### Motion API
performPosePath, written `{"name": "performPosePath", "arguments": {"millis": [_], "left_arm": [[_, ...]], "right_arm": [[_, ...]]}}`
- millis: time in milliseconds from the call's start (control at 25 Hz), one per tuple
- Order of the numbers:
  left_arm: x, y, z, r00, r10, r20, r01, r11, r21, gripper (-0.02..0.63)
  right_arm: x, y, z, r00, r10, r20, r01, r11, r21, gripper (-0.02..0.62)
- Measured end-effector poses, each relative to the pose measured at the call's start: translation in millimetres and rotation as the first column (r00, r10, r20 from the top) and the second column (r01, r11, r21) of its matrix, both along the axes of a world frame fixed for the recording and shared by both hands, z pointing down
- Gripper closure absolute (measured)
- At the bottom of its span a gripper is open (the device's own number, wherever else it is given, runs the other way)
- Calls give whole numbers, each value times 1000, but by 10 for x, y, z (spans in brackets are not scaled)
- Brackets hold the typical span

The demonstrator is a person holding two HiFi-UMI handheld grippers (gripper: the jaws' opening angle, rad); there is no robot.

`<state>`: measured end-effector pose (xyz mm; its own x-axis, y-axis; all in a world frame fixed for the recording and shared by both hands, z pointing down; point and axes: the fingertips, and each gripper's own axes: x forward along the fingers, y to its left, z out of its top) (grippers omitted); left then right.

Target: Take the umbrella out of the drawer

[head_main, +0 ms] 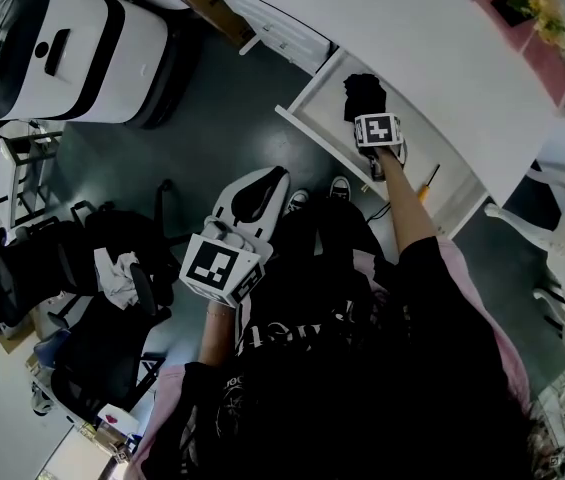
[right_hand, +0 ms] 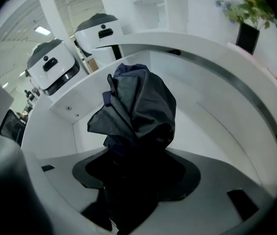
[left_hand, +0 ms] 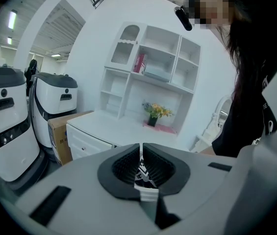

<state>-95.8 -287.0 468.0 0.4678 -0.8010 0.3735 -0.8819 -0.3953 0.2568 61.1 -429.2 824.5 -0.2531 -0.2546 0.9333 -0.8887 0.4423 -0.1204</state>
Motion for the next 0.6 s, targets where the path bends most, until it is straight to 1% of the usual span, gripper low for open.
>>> {"name": "performPosePath", "arguments": {"millis": [120,200,240,360,600], "left_arm": [[-37,25,6,1000,9,-3,-9,1000,3,578],[-79,33,-2,1000,10,-2,-10,1000,5,578],[-95,37,-12,1000,12,-2,-12,1000,9,578],[-105,47,-62,1000,25,-5,-25,999,22,578],[-107,57,-182,997,73,-17,-72,996,53,578]], "right_arm": [[-3,42,-146,993,-109,-34,110,994,30,324],[-36,51,-279,988,-151,-22,152,987,59,324],[-47,62,-360,987,-159,-11,159,985,69,324],[-13,120,-658,989,-143,19,141,986,85,324],[-44,302,-1320,986,-84,144,63,987,147,324]]}}
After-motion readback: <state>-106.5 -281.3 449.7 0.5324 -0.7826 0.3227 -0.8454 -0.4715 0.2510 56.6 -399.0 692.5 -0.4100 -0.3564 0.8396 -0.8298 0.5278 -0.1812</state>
